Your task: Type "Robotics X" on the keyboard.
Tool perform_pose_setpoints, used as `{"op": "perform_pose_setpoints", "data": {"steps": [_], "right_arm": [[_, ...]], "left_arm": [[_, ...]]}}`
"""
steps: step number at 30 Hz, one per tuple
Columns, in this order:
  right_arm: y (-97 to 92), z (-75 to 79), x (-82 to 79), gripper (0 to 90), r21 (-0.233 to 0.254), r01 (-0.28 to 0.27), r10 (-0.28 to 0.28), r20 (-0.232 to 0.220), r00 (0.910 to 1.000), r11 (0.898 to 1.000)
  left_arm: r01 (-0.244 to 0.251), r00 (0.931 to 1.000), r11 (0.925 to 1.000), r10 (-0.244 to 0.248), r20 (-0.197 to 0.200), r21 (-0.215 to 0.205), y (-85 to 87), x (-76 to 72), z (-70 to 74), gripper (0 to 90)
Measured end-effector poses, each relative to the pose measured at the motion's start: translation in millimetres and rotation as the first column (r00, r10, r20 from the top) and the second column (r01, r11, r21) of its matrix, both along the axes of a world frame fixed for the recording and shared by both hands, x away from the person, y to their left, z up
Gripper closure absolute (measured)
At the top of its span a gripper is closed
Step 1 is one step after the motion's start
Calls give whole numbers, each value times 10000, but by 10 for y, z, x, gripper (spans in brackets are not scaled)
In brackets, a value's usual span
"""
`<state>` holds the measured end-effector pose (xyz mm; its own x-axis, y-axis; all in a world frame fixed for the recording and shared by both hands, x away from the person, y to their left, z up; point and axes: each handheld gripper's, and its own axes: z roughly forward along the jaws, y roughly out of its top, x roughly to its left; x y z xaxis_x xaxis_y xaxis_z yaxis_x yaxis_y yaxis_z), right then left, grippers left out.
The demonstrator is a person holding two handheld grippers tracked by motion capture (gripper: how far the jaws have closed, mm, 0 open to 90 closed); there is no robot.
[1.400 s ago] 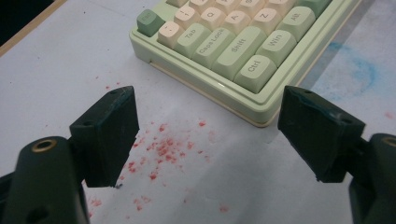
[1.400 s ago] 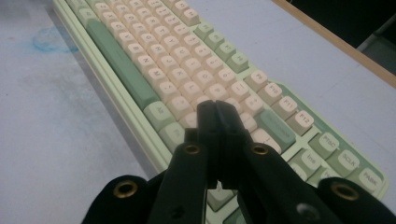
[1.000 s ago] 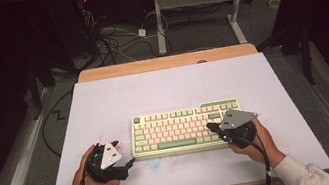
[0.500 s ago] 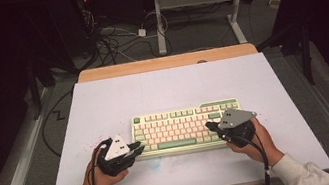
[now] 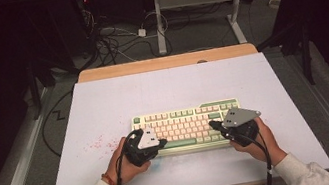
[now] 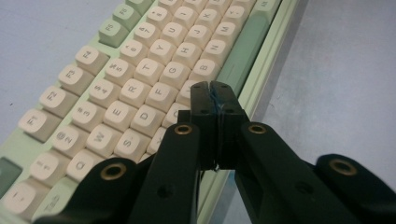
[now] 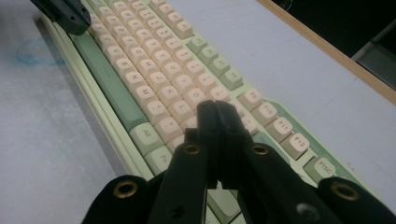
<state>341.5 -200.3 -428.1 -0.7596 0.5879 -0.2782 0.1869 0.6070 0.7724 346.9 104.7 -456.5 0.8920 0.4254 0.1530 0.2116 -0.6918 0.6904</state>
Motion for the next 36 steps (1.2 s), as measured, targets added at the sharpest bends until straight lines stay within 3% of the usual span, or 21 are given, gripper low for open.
{"op": "perform_pose_setpoints", "data": {"steps": [2, 4, 7, 10, 13, 16, 20, 23, 27, 33, 36], "right_arm": [[-9, -3, 0, 900, -14, 15, -15, 6, 10000, 10000], [-20, -9, 1, 900, -28, 8, -8, -11, 10000, 10000], [-39, -18, 0, 900, -112, 58, -58, -4, 10000, 9999], [-62, -43, 1, 900, -231, 89, -90, -60, 9999, 9997], [-83, -87, 7, 900, -470, 159, -165, -127, 9998, 9988], [-99, -142, 39, 900, -640, 227, -248, -321, 9992, 9977], [-102, -197, 67, 900, -817, 264, -302, -460, 9985, 9963], [-99, -221, 86, 900, -891, 316, -362, -509, 9980, 9955], [-98, -249, 123, 900, -971, 375, -433, -579, 9974, 9946], [-98, -287, 148, 900, -1030, 390, -471, -765, 9960, 9939], [-96, -304, 156, 900, -1077, 408, -498, -825, 9953, 9934]], "left_arm": [[28, 9999, 9994, -32, 105, 347, -65, 15, -23, 866], [174, 9998, 9974, -169, -74, 705, -128, 31, -60, 876], [-31, 9999, 9960, 18, 145, 897, -156, 37, -39, 874], [233, 9997, 9993, -237, 105, 305, -93, 14, 10, 796], [86, 9992, 9999, -83, 403, -64, -18, -26, 82, 732], [-471, 9957, 9989, 465, 799, 61, 63, -43, 101, 640], [-916, 9892, 9956, 931, 1134, -181, 226, -98, 73, 477], [-1260, 9853, 9911, 1300, 1105, -430, 366, -142, 63, 393], [-1575, 9807, 9869, 1603, 1117, -339, 522, -193, 34, 287], [-2002, 9748, 9775, 2056, 869, -669, 754, -280, 8, 246], [-2529, 9636, 9659, 2565, 750, -547, 848, -281, 8, 367]]}}
